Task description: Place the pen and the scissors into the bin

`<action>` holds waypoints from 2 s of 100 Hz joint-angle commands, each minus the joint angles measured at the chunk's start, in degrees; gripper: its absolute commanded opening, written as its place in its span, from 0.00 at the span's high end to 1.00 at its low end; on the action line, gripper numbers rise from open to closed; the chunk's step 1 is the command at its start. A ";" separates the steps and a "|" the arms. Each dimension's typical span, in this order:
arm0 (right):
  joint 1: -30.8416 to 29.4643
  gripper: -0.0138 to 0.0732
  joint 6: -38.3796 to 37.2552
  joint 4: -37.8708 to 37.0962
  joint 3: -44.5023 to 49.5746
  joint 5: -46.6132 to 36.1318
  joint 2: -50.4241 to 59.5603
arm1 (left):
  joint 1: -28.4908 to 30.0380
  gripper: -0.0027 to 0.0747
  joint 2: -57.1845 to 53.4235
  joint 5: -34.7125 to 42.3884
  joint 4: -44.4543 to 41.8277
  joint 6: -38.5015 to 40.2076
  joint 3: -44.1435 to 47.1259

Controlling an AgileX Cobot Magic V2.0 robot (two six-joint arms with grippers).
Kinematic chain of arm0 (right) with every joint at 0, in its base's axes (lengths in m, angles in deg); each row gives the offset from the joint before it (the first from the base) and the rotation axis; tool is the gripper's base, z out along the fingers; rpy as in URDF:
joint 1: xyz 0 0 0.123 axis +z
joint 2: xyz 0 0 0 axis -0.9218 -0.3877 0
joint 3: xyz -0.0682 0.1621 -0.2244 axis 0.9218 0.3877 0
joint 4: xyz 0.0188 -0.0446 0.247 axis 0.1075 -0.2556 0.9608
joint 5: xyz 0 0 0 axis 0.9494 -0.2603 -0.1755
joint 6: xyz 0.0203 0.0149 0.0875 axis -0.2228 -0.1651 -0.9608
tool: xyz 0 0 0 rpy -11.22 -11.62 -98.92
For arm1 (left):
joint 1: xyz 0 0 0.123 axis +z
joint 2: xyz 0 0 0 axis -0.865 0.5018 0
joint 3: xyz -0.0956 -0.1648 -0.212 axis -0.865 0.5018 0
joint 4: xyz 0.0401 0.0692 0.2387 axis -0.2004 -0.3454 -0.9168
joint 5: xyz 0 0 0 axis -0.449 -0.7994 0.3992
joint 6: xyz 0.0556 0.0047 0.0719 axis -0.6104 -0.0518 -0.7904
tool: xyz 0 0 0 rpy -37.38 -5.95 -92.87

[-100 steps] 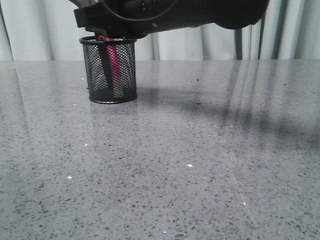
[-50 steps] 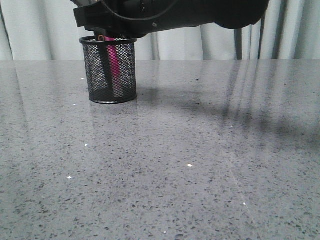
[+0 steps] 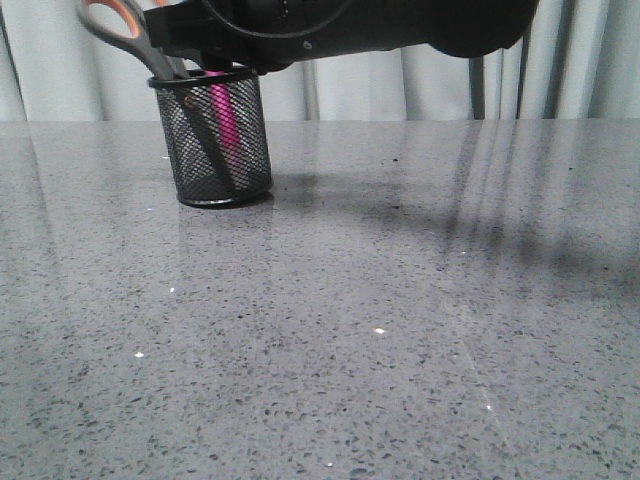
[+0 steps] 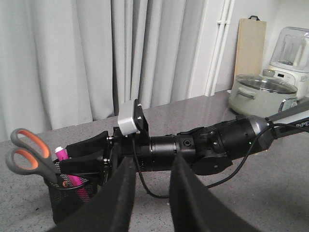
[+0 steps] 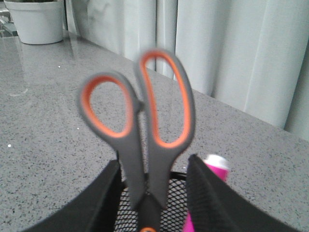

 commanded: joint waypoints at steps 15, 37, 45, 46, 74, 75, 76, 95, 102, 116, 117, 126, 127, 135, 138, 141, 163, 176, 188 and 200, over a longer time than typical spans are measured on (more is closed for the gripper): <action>-0.21 0.46 -0.18 0.62 -1.44 -5.32 2.93 | -0.39 0.77 0.53 4.69 1.32 0.04 -1.45; -0.21 0.46 -0.18 0.62 -1.44 -6.34 3.45 | -0.39 0.77 0.53 4.69 1.32 0.04 -1.45; -0.21 0.46 -0.18 0.62 -1.44 -6.19 4.53 | -0.39 0.77 0.53 4.69 1.32 0.04 -1.45; -0.21 0.46 -0.18 0.62 -1.44 -6.19 4.66 | -0.39 0.77 0.53 4.80 1.32 0.04 -1.45; -0.21 0.71 -0.18 -0.40 -1.44 -5.59 13.47 | -0.39 0.78 0.53 8.24 -0.20 0.04 -1.45; -0.21 0.71 -0.18 -0.77 -1.44 -5.59 13.76 | -0.39 0.79 0.53 8.25 -0.34 0.04 -1.45; -0.21 0.75 -0.18 -0.96 -1.44 -5.57 14.06 | -0.39 0.79 0.53 8.44 -0.65 0.04 -1.45; 0.67 0.91 -0.36 -7.09 -1.40 4.47 24.56 | -0.39 0.92 -2.56 9.21 -7.11 0.29 -0.18; 1.89 0.91 -0.36 -8.39 -0.42 11.75 29.40 | -0.39 0.96 -4.86 9.31 -10.18 1.93 1.23; 3.30 0.91 -0.36 -10.99 6.82 18.75 40.72 | -0.39 0.98 -11.28 8.82 -20.23 11.45 5.90; 3.30 0.91 -0.36 -11.16 7.92 18.79 41.36 | -0.39 0.98 -11.59 8.82 -20.23 11.84 5.90; 3.30 0.91 -0.36 -11.16 15.58 18.89 50.00 | -0.39 0.98 -15.45 8.68 -23.12 14.17 8.92; 3.30 0.91 -0.36 -11.16 16.19 18.89 50.69 | -0.39 0.98 -15.99 8.68 -23.12 14.17 9.10; 3.30 0.91 -0.36 -11.16 23.07 20.70 58.88 | -0.39 0.98 -18.39 8.47 -23.71 14.17 11.14; 3.30 0.91 -0.36 -11.16 25.14 21.83 61.54 | -0.39 0.98 -19.14 8.47 -23.71 14.17 11.72; 3.30 0.91 -0.36 -11.16 27.10 23.19 64.02 | -0.39 0.98 -19.53 8.47 -23.71 14.17 12.27; 3.30 0.91 -0.36 -11.16 38.50 28.15 82.75 | -0.39 0.98 -19.77 8.34 -23.12 14.17 15.42; 3.30 0.91 -0.36 -11.06 42.31 30.58 90.83 | -0.39 0.98 -19.77 8.73 -22.79 15.20 16.88; 3.30 0.92 -0.36 -9.77 44.83 33.40 95.92 | -0.39 0.98 -19.77 8.73 -20.19 15.21 16.99; 3.30 0.92 -0.36 -9.79 46.47 33.15 98.84 | -0.39 0.98 -19.77 8.73 -19.14 15.21 16.99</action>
